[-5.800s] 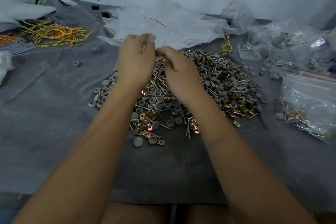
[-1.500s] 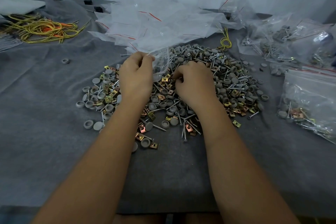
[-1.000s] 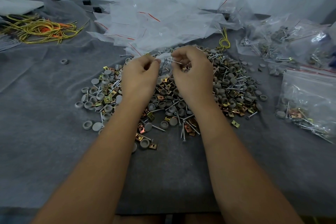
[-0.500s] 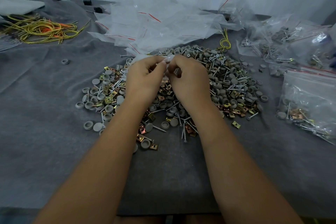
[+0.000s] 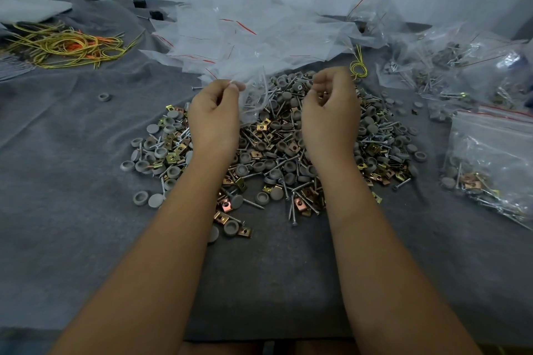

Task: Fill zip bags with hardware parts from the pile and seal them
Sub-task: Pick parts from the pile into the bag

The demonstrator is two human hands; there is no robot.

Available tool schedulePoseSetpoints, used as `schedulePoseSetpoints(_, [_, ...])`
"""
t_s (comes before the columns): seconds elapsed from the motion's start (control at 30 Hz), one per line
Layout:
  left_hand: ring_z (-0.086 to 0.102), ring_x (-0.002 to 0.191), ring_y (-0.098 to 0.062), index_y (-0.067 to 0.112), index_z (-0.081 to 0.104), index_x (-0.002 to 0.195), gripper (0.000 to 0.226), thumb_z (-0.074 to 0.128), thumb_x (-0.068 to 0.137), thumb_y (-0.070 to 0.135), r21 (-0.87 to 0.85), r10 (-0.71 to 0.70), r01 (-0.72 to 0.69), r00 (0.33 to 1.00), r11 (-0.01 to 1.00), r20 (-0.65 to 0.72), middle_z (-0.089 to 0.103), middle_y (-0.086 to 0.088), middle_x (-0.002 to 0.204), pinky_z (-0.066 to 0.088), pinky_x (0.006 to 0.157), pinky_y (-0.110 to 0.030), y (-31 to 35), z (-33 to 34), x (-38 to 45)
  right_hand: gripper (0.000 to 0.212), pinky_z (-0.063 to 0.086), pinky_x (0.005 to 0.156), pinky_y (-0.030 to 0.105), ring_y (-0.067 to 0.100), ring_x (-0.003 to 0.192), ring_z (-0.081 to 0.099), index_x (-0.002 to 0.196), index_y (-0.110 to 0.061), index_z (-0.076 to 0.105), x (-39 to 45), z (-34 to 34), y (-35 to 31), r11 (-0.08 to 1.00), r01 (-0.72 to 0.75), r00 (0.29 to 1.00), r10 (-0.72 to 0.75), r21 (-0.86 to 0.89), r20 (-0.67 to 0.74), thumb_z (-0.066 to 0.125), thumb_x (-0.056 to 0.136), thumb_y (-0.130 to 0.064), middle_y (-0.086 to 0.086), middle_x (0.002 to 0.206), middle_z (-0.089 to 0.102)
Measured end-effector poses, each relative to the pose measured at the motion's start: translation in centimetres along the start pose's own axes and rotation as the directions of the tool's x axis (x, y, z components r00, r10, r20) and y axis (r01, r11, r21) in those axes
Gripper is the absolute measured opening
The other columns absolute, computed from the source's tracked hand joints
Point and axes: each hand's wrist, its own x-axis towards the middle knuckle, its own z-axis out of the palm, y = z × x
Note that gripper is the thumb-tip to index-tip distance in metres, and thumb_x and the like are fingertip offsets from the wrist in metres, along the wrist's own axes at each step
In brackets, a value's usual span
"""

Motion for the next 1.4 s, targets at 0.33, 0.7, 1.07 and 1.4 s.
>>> schedulePoseSetpoints(0.33, [0.037, 0.061, -0.019, 0.02, 0.069, 0.089, 0.024, 0.047, 0.099, 0.017, -0.007, 0.0, 0.0, 1.0, 1.0, 0.009, 0.039, 0.004, 0.057, 0.035, 0.061, -0.03, 0.08, 0.04, -0.13, 0.028, 0.04, 0.09, 0.038, 0.029, 0.106, 0.052, 0.097, -0.028, 0.077, -0.3, 0.34, 0.33, 0.79, 0.303, 0.892, -0.037, -0.534, 0.451, 0.053, 0.087, -0.018, 0.001, 0.096, 0.068])
schedulePoseSetpoints(0.7, [0.035, 0.054, -0.013, 0.027, 0.067, 0.078, 0.027, 0.049, 0.097, 0.018, -0.01, -0.02, 0.02, 1.0, 1.0, 0.018, 0.038, 0.007, 0.053, 0.032, 0.06, -0.029, 0.05, 0.16, -0.03, 0.037, 0.032, 0.097, 0.043, 0.028, 0.113, 0.045, 0.116, -0.045, 0.066, -0.49, 0.55, 0.58, 0.774, 0.345, 0.87, -0.05, -0.531, 0.491, 0.054, 0.089, -0.022, -0.001, 0.109, 0.062])
schedulePoseSetpoints(1.07, [0.038, 0.059, -0.015, 0.026, 0.068, 0.08, 0.026, 0.05, 0.096, 0.019, 0.006, -0.033, 0.033, 0.999, 0.999, 0.032, 0.039, 0.006, 0.055, 0.034, 0.061, -0.03, 0.12, 0.24, -0.23, 0.02, 0.032, 0.094, 0.043, 0.028, 0.114, 0.046, 0.106, -0.043, 0.07, -0.23, 0.73, 0.64, 0.75, 0.329, 0.878, -0.02, -0.573, 0.477, 0.062, 0.09, -0.034, -0.002, 0.108, 0.062])
schedulePoseSetpoints(1.4, [0.038, 0.056, -0.012, 0.031, 0.067, 0.075, 0.029, 0.05, 0.095, 0.02, 0.014, -0.026, 0.025, 0.999, 1.0, 0.044, 0.039, 0.007, 0.053, 0.033, 0.061, -0.029, -0.07, 0.31, -0.18, 0.017, 0.029, 0.096, 0.042, 0.027, 0.115, 0.044, 0.095, -0.047, 0.071, -0.29, 0.85, 0.52, 0.766, 0.355, 0.863, -0.049, -0.536, 0.502, 0.063, 0.09, -0.033, -0.004, 0.104, 0.055])
